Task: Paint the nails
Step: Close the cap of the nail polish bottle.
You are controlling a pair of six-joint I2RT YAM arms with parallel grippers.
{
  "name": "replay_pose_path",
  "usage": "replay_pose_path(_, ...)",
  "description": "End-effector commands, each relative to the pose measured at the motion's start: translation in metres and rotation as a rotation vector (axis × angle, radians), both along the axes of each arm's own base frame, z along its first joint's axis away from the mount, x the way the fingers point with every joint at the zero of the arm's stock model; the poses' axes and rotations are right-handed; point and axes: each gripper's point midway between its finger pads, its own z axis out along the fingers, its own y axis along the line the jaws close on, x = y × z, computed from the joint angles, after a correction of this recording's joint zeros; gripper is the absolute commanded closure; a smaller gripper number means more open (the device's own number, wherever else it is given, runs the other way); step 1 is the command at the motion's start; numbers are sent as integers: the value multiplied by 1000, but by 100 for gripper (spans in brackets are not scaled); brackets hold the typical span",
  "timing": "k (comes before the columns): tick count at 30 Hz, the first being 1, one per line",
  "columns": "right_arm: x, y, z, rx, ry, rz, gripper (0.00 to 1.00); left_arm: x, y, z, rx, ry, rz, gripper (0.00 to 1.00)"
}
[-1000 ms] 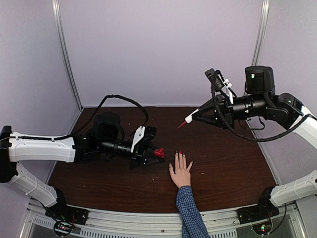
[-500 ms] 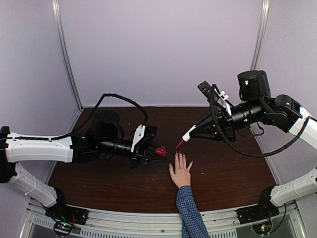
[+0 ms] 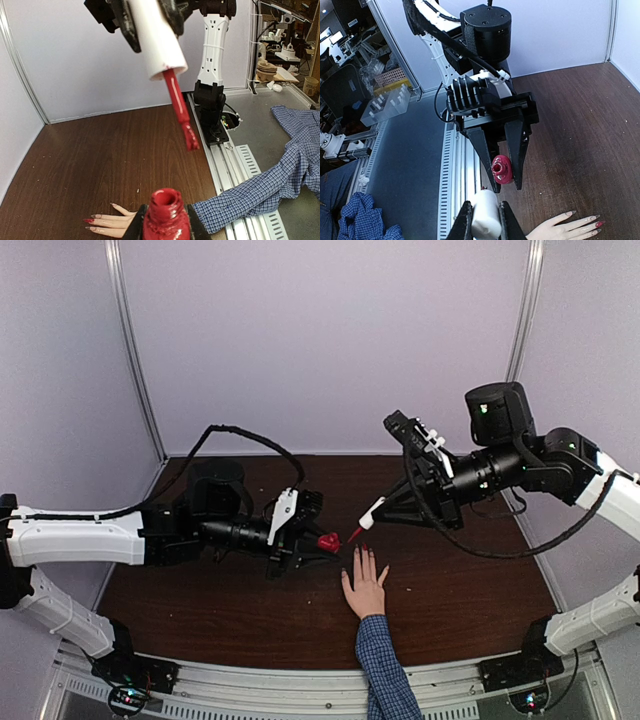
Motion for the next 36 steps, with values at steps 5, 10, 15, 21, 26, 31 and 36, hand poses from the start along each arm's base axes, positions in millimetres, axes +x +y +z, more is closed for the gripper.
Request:
replay_pose_path(5,4,4,10,-3,-73,-36,100,7,-6,11,-13,-30,22,100)
replay_pose_path(10,6,7,13,2,-89,-45,100,8,-7,10,-4,-30,27,100)
replay_pose_path(15,6,10,11,-11,-98,-40,100,9,-8,8,0,-23,33,100)
replay_pose_path(21,5,13,8,-26,-118,-40,100,10,-9,8,2,-21,37,100)
replay_pose_path(26,8,14,7,-37,-138,-53,100,11,-9,8,2,-21,40,100)
replay_pose_path(31,10,16,3,-50,-147,-63,100,11,-10,7,7,-19,36,100)
replay_pose_path(36,12,17,3,-52,-156,-69,100,11,-11,7,7,-19,35,100)
